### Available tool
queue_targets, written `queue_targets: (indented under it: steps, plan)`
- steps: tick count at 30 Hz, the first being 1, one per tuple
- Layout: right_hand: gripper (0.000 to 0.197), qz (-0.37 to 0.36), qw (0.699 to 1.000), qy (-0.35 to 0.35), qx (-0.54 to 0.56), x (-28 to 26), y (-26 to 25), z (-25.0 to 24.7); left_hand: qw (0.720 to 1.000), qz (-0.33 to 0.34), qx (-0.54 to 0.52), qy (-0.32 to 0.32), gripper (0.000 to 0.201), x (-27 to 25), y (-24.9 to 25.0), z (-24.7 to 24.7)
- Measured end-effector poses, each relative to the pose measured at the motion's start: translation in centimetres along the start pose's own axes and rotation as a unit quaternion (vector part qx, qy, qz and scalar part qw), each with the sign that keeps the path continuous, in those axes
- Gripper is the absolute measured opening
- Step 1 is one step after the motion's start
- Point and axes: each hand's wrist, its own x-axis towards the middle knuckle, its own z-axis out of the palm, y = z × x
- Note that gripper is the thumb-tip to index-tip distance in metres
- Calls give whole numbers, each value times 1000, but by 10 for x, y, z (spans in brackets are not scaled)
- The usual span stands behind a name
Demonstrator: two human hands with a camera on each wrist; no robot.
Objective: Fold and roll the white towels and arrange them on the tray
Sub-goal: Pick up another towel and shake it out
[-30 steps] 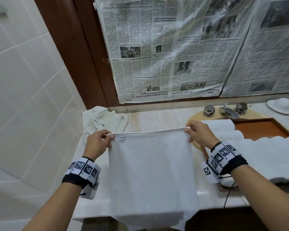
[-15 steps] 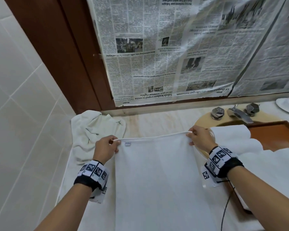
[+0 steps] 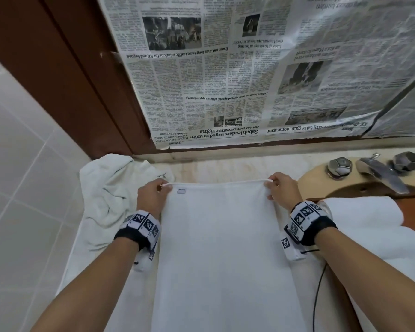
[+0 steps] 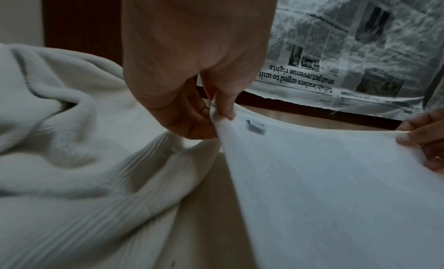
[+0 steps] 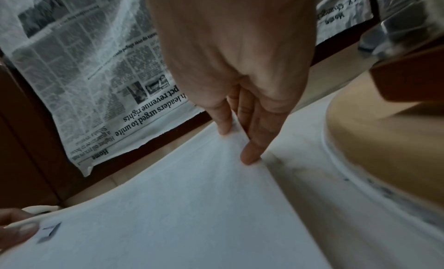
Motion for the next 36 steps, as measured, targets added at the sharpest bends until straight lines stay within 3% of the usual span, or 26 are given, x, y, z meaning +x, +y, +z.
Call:
queue_targets:
  steps: [10, 15, 17, 20, 23, 26, 29, 33, 36]
  plan:
    - [14, 31, 999, 16, -1, 54, 16, 28, 997, -35, 74, -10, 14, 46, -5, 23]
    - [12, 54, 996, 56, 35, 57, 9, 33, 992, -49, 112, 2, 26, 52, 0, 34]
    - [20, 56, 996, 56, 36, 56, 6, 33, 993, -56, 106, 14, 29, 48, 4, 36]
    - [46, -14, 999, 34, -12, 37, 4, 35, 994, -18, 96, 57, 37, 27, 3, 40]
    - [46, -160, 983, 12, -85, -8, 4, 55, 986, 103, 89, 95, 43, -8, 2, 52]
    - [63, -232, 950, -84, -190, -39, -4, 88, 976, 177, 128, -8, 57, -35, 20, 77]
    - [65, -210, 920, -155, -293, -35, -18, 114, 962, 150, 195, -118, 56, -36, 37, 102]
    - [61, -181, 901, -181, -350, -18, -17, 119, 944, 101, 275, -153, 54, -29, 31, 115]
    - [61, -148, 902, -173, -367, -5, 3, 94, 936, 91, 313, -134, 67, -19, 9, 100]
